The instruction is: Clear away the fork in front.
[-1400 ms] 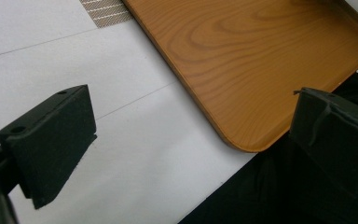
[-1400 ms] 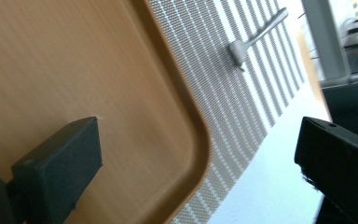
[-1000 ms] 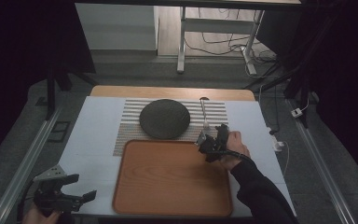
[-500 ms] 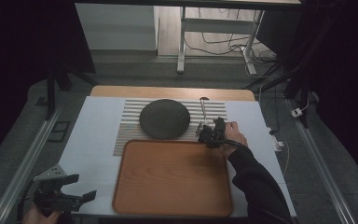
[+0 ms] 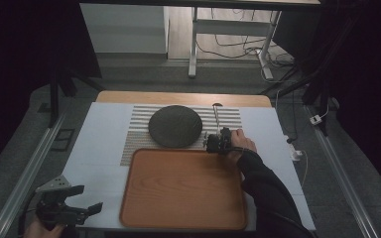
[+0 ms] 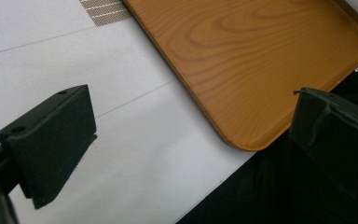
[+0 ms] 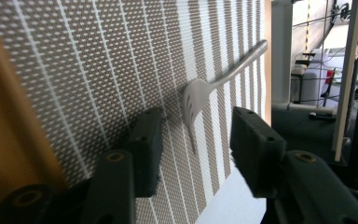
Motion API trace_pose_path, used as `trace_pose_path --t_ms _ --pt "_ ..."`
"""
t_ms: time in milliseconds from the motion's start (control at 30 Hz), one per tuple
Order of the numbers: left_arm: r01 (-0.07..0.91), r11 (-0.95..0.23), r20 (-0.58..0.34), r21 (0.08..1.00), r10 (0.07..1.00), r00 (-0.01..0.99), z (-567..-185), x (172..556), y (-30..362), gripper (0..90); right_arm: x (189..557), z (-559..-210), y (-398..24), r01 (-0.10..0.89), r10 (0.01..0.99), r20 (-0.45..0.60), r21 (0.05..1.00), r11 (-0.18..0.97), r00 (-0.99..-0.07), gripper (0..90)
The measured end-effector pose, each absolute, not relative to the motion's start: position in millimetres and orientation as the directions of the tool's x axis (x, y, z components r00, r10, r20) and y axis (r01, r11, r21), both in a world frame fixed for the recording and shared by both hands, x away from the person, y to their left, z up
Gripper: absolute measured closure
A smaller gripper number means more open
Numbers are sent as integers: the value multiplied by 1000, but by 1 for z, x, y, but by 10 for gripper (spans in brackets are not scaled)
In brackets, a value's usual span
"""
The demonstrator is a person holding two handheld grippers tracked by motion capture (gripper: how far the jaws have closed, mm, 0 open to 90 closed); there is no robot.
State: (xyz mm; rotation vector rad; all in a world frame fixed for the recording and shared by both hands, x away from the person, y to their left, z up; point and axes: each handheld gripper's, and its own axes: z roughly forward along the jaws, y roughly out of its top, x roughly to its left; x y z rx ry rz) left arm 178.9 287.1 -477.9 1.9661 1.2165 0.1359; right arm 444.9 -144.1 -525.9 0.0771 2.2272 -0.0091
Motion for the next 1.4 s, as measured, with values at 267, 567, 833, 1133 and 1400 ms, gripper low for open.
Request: trace_pose_path --t_ms 267,567,833,1133,1400 --pt "706 -215 -303 675 791 531 -478 179 287 3 453 -535 -141 48 13 -798 -20 999 -602 746" --pt "705 -217 -301 675 792 532 -478 178 287 4 448 -539 -139 -1 -36 -804 -44 999 -594 893" --pt "703 -219 -300 677 790 535 -478 178 287 3 441 -528 -138 3 -20 -773 -28 1000 -634 895" --pt "697 -223 -295 681 788 541 -477 178 286 0 424 -513 -140 -3 25 -786 34 999 -618 895" --pt "683 -220 -292 696 782 550 -476 176 287 0 406 -493 -144 14 79 -741 93 996 -667 896"
